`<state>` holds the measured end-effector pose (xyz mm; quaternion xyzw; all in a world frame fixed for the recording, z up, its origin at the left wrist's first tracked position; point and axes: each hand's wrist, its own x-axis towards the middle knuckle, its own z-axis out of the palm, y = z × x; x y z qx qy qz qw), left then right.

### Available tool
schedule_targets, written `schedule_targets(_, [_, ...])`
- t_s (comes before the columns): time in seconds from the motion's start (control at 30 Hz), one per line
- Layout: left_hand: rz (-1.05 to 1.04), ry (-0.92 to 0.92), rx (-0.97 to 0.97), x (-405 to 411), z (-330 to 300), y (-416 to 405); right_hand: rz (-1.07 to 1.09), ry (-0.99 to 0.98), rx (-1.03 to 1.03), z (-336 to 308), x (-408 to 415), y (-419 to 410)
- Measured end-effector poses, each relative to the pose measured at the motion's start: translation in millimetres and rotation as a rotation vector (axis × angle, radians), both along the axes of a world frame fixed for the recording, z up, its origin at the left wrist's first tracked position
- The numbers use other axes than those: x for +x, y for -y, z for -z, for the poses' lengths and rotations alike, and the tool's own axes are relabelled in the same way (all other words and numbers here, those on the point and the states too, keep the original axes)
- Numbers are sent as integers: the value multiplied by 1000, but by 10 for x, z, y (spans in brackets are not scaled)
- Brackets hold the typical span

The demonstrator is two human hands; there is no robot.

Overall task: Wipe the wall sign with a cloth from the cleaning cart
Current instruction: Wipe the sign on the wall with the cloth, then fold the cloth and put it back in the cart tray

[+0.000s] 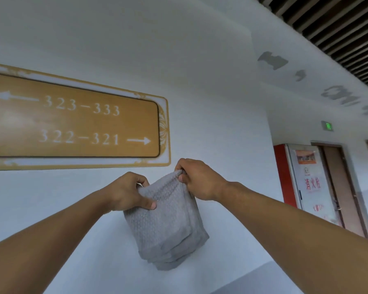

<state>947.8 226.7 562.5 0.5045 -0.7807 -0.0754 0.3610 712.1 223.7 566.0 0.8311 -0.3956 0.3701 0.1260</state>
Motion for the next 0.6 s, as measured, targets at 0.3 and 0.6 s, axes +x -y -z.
schedule_targets(0.3, [192, -30, 74, -1499, 86, 310, 251, 47, 29, 193, -1415, -94])
schedule_targets(0.6, [386, -223, 165, -3043, 403, 723, 538, 136, 94, 624, -2905, -153])
